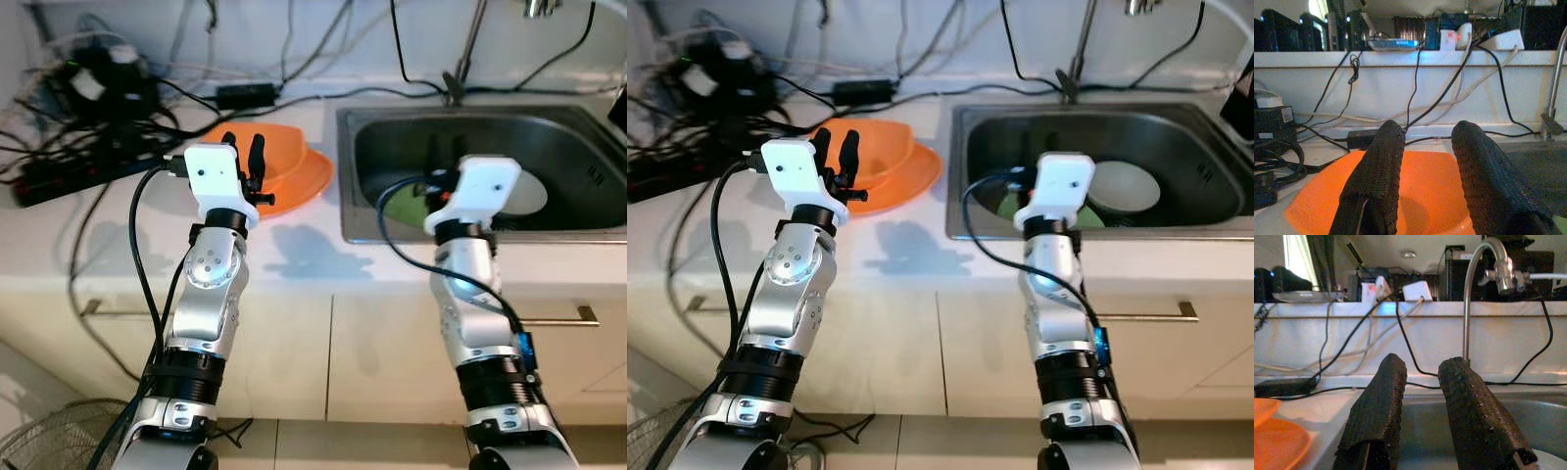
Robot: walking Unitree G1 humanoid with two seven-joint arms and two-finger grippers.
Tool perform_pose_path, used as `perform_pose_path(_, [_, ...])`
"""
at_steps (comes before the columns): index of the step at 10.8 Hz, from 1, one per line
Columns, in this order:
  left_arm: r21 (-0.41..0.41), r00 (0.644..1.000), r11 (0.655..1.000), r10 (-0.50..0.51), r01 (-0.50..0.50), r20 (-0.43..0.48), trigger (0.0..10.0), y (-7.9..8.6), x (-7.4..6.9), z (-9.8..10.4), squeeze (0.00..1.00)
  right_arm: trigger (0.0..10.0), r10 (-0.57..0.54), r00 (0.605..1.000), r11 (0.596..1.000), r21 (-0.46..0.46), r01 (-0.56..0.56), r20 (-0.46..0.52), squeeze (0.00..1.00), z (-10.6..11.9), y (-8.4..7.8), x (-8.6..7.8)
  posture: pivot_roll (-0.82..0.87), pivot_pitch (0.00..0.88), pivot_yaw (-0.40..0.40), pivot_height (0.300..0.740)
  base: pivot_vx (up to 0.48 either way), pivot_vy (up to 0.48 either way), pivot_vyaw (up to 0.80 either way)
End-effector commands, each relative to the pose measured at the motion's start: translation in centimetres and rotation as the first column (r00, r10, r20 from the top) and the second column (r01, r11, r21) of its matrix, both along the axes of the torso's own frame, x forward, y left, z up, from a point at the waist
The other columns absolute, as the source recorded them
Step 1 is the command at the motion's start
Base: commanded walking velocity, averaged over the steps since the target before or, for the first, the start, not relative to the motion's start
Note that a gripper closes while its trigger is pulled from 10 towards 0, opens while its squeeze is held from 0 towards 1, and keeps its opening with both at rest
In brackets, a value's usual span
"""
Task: Kitchen organization
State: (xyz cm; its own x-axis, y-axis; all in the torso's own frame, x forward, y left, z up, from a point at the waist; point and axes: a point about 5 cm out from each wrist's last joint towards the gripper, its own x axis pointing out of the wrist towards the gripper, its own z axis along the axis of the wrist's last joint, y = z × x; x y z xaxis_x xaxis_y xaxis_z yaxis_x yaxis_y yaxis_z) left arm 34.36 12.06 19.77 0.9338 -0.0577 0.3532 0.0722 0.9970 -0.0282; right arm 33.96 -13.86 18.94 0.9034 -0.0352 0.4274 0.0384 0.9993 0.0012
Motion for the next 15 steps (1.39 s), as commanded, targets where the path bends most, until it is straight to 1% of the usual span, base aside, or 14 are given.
perform_pose_path(1, [0.005, 0.999, 1.000, 0.010, -0.011, 0.030, 10.0, 0.0, 0.2, 0.7, 0.00, 10.0, 0.001, 1.000, 1.000, 0.007, -0.001, 0.006, 0.00, 0.4, 0.1, 0.1, 0.06, 0.000, 0.064, 0.740, 0.345, 0.000, 0.00])
perform_pose_path(4, [-0.003, 0.999, 1.000, 0.015, -0.015, 0.050, 10.0, 0.0, 0.4, 1.2, 0.00, 10.0, 0.001, 1.000, 1.000, 0.007, -0.001, 0.000, 0.00, 0.4, 0.2, 0.1, 0.06, 0.000, 0.056, 0.740, 0.311, 0.000, 0.00])
perform_pose_path(11, [-0.003, 0.998, 1.000, 0.017, -0.016, 0.068, 10.0, -0.2, 0.2, 1.5, 0.00, 10.0, 0.005, 1.000, 1.000, 0.008, -0.005, -0.005, 0.00, 0.3, 0.2, 0.1, 0.07, 0.000, 0.052, 0.740, 0.307, 0.000, 0.00])
perform_pose_path(13, [0.008, 0.997, 1.000, -0.009, 0.009, 0.081, 10.0, -0.6, 0.0, 1.7, 0.00, 10.0, 0.005, 1.000, 1.000, 0.008, -0.004, -0.011, 0.00, 0.2, 0.3, 0.1, 0.07, 0.000, 0.051, 0.740, 0.000, 0.000, 0.00])
perform_pose_path(15, [0.002, 0.997, 1.000, -0.014, 0.013, 0.081, 10.0, -0.5, 0.1, 2.3, 0.00, 10.0, 0.009, 1.000, 1.000, 0.007, -0.009, -0.026, 0.00, -0.2, 0.4, 0.1, 0.07, 0.000, 0.050, 0.740, 0.000, 0.000, 0.00])
